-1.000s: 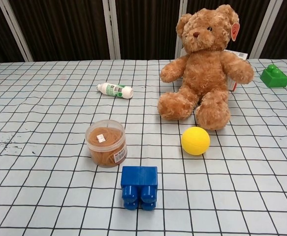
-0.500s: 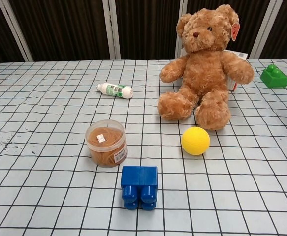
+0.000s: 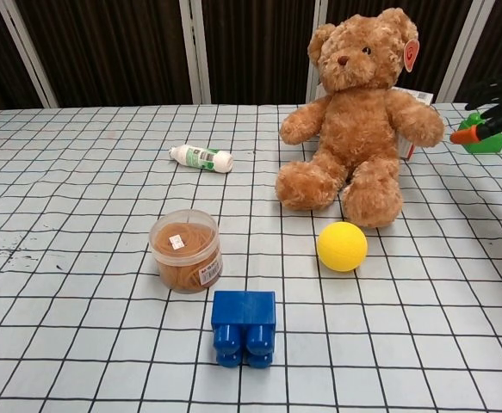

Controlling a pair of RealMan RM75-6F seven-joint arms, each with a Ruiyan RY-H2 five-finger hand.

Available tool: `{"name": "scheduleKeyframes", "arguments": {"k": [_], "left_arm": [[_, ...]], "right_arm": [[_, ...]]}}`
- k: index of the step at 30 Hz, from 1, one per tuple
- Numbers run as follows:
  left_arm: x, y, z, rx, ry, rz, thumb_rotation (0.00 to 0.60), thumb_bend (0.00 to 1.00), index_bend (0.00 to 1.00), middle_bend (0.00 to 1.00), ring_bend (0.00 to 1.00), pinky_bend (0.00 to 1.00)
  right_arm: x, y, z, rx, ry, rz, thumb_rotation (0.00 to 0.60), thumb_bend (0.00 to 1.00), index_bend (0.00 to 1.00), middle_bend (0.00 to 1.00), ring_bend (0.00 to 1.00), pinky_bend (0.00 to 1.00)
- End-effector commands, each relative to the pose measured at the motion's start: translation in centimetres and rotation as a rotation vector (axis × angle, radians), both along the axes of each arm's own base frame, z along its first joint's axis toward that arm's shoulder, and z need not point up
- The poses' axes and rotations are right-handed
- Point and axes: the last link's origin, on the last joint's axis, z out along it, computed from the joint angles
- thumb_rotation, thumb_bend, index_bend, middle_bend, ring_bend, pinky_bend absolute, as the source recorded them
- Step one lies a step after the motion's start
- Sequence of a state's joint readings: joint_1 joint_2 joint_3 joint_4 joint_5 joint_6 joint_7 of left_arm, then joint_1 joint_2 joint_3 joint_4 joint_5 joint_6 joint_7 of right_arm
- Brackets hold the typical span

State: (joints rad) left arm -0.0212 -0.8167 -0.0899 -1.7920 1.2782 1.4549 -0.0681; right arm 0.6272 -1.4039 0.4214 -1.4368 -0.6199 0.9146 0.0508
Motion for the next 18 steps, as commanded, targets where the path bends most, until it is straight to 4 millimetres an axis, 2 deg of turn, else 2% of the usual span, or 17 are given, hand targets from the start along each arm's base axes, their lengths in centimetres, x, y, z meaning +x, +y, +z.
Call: {"name": "scheduleKeyframes", "arguments": {"k": [1, 6, 18], "left_arm": [[-0.1, 0.1, 0.1, 0.005, -0.002, 0.006, 0.600, 0.17, 0.22, 0.06, 0.01, 0.14], [-0.3, 0.2, 0.2, 0.003, -0.003, 0.015, 0.600, 0.17, 0.22, 0.06, 0.01, 0.14], [-0.6, 0.6, 0.2, -0.002, -0.007, 0.025, 0.600, 0.17, 0.22, 0.06, 0.01, 0.14]], "right_arm": [[0.7, -1.2, -1.0, 0.003, 0.004, -0.018, 0.600, 0.20, 0.16, 0.20, 0.17, 0.00], [2.0, -2.2, -2.0, 0.013, 0.017, -0.030, 0.600, 0.20, 0.17, 0.20, 0.17, 0.00], [4.8, -4.0, -4.0, 0.014, 0.055, -0.063, 0.600, 0.20, 0.25, 0.29, 0.19, 0.00]]}}
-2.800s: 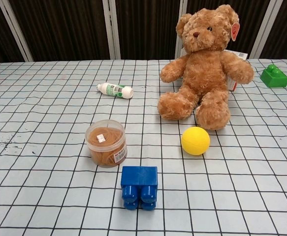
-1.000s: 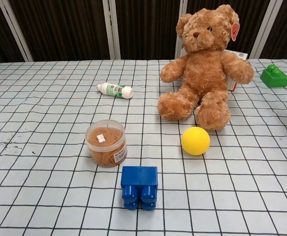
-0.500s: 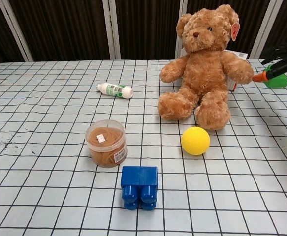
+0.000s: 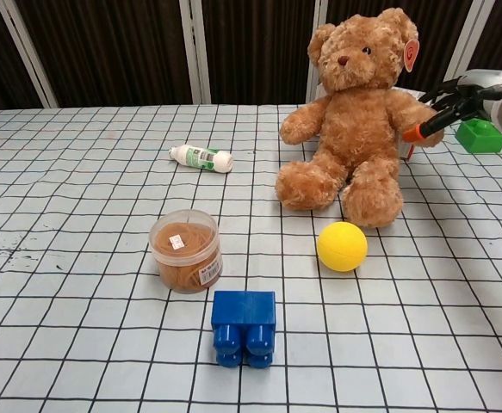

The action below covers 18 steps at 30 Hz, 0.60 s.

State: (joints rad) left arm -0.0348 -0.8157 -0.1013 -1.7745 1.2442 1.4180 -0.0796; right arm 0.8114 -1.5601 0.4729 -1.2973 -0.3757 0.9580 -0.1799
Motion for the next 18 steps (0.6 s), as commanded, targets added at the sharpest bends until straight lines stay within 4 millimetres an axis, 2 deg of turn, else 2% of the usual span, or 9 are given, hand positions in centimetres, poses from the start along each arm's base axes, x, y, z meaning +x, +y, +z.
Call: {"name": "scheduleKeyframes", "arguments": {"k": [1, 6, 13, 18], "left_arm": [[0.0, 0.1, 0.0, -0.002, -0.001, 0.001, 0.600, 0.17, 0.22, 0.06, 0.01, 0.14], [-0.1, 0.2, 0.1, -0.002, -0.006, 0.003, 0.600, 0.17, 0.22, 0.06, 0.01, 0.14], [-0.4, 0.3, 0.3, 0.002, -0.013, 0.008, 0.600, 0.17, 0.22, 0.06, 0.01, 0.14], [-0.4, 0.3, 0.3, -0.002, -0.012, 0.007, 0.600, 0.17, 0.22, 0.06, 0.01, 0.14]], "right_arm": [[0.7, -0.4, -0.5, -0.003, 0.009, -0.011, 0.600, 0.20, 0.26, 0.30, 0.19, 0.00], [1.4, -0.9, -1.1, -0.015, 0.026, -0.039, 0.600, 0.20, 0.31, 0.34, 0.23, 0.00], [1.6, -1.6, -1.1, -0.066, 0.010, -0.075, 0.600, 0.20, 0.54, 0.49, 0.35, 0.00], [1.4, -1.7, -1.1, -0.085, 0.006, -0.078, 0.600, 0.20, 0.60, 0.53, 0.38, 0.00]]}}
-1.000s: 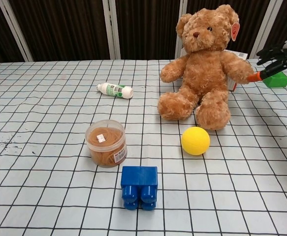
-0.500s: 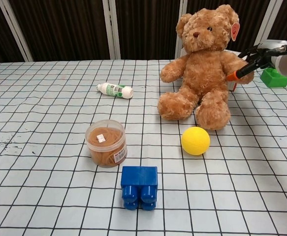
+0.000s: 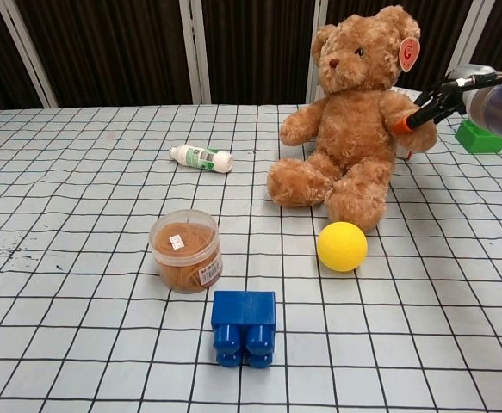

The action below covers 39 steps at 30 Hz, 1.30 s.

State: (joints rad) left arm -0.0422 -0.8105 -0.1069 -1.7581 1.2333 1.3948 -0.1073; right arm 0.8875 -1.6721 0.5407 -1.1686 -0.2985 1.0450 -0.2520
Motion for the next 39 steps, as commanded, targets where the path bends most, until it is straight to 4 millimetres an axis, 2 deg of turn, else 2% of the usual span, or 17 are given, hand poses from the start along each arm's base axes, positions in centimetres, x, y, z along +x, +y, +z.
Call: {"name": "scheduleKeyframes", "arguments": {"k": [1, 8, 16, 27, 30, 34, 39], "left_arm": [[0.0, 0.0, -0.1, -0.003, 0.001, 0.000, 0.600, 0.17, 0.22, 0.06, 0.01, 0.14], [0.1, 0.0, -0.3, -0.008, 0.007, 0.000, 0.600, 0.17, 0.22, 0.06, 0.01, 0.14], [0.2, 0.0, -0.4, -0.012, 0.010, 0.001, 0.600, 0.17, 0.22, 0.06, 0.01, 0.14], [0.2, -0.1, -0.4, -0.012, 0.014, 0.002, 0.600, 0.17, 0.22, 0.06, 0.01, 0.14], [0.1, -0.1, -0.4, -0.007, 0.016, 0.007, 0.600, 0.17, 0.22, 0.06, 0.01, 0.14], [0.0, 0.0, -0.4, -0.006, 0.020, 0.015, 0.600, 0.17, 0.22, 0.06, 0.01, 0.14], [0.1, 0.0, -0.6, -0.013, 0.025, 0.014, 0.600, 0.17, 0.22, 0.06, 0.01, 0.14]], "right_arm": [[-0.1, 0.0, 0.0, -0.003, -0.006, 0.001, 0.600, 0.20, 0.60, 0.53, 0.38, 0.00], [-0.6, 0.3, -0.1, -0.005, -0.026, 0.020, 0.600, 0.20, 0.62, 0.54, 0.39, 0.00], [-0.1, -0.2, 0.4, -0.045, -0.012, 0.088, 0.600, 0.20, 0.67, 0.57, 0.41, 0.00], [-1.2, -0.8, -1.5, -0.056, 0.028, 0.112, 0.600, 0.20, 0.70, 0.57, 0.41, 0.00], [-1.5, -1.0, -1.6, -0.082, 0.042, 0.124, 0.600, 0.24, 0.74, 0.60, 0.44, 0.00], [-2.7, -0.5, -2.1, -0.083, 0.045, 0.117, 0.600, 0.37, 0.80, 0.65, 0.48, 0.02], [-4.1, 0.1, -3.0, -0.052, 0.027, 0.087, 0.600, 0.47, 0.81, 0.65, 0.48, 0.02]]}}
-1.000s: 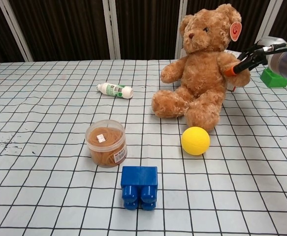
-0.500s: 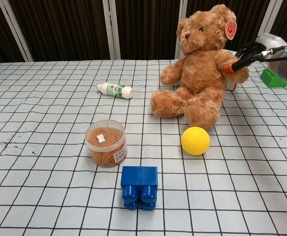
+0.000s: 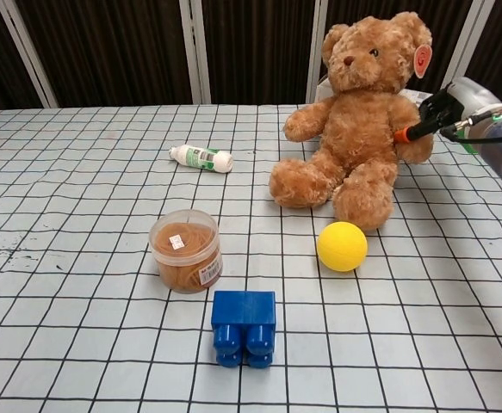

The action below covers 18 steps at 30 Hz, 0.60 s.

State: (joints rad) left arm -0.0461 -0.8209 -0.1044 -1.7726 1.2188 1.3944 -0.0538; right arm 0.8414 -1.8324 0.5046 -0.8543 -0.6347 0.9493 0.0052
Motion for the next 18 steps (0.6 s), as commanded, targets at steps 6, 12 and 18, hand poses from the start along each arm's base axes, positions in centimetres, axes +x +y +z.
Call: {"name": "scheduleKeyframes", "arguments": {"k": [6, 12, 18], "left_arm": [[0.1, 0.0, -0.2, -0.003, 0.005, 0.001, 0.600, 0.17, 0.22, 0.06, 0.01, 0.14], [0.1, 0.0, -0.3, -0.005, 0.006, 0.002, 0.600, 0.17, 0.22, 0.06, 0.01, 0.14], [0.1, 0.0, -0.2, -0.004, 0.006, 0.002, 0.600, 0.17, 0.22, 0.06, 0.01, 0.14]], "right_arm": [[-0.7, 0.3, -0.1, 0.009, -0.013, -0.004, 0.600, 0.49, 0.81, 0.65, 0.48, 0.02], [1.0, -0.3, 1.1, -0.037, -0.018, 0.045, 0.600, 0.49, 0.81, 0.65, 0.48, 0.03], [1.4, 0.2, 0.6, -0.025, -0.015, 0.053, 0.600, 0.49, 0.81, 0.65, 0.48, 0.03]]}}
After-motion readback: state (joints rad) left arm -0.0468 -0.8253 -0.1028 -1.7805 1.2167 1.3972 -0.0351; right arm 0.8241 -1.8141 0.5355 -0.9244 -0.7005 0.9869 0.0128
